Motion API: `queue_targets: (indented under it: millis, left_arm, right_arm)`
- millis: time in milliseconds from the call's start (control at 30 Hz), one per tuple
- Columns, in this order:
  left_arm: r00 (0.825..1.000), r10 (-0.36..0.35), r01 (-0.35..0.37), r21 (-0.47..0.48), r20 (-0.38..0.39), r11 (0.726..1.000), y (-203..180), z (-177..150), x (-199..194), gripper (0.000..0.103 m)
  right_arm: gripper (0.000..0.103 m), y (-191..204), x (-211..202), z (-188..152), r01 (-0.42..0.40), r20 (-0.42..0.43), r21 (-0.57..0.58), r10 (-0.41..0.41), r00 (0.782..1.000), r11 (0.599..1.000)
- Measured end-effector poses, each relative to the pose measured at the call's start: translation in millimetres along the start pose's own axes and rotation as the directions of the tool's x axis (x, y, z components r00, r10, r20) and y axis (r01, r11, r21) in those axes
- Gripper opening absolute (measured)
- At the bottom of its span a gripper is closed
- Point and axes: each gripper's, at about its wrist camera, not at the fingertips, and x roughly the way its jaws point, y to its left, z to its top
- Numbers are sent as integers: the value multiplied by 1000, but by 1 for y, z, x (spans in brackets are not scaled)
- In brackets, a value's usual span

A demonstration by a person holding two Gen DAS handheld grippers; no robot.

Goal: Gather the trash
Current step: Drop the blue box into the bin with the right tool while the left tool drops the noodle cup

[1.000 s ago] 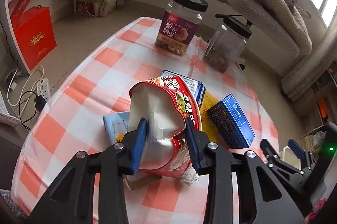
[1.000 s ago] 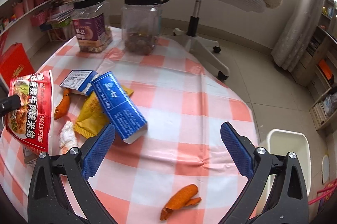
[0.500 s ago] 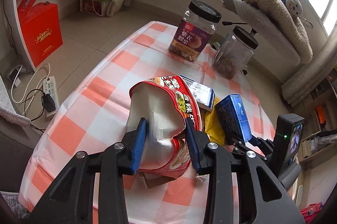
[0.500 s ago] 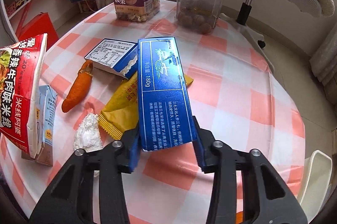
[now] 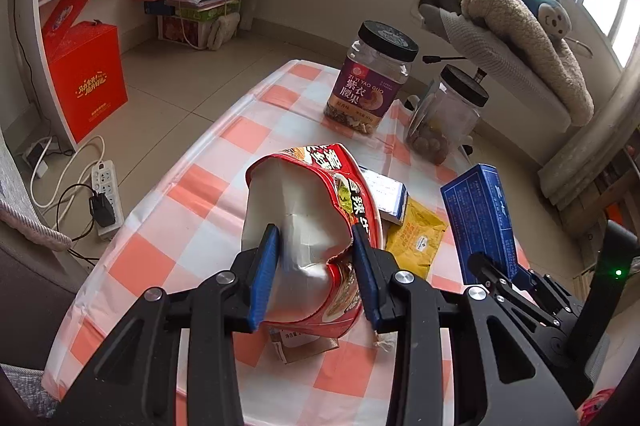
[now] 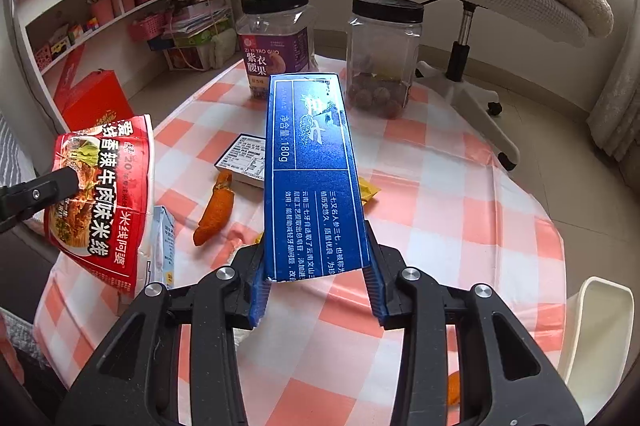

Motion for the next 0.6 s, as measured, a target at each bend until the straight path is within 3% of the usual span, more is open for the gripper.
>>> queue_targets:
  millis: [267, 600]
  left_arm:
    - [999, -16, 15, 34, 31, 999, -17, 0, -7, 37]
    - [998, -67, 65, 67, 17, 996, -50, -7, -3, 37]
  right_arm:
    - [38, -12, -26, -7, 45, 41, 18, -45, 998, 999]
    - [38, -45, -47, -15, 85, 54, 49, -88, 995, 995]
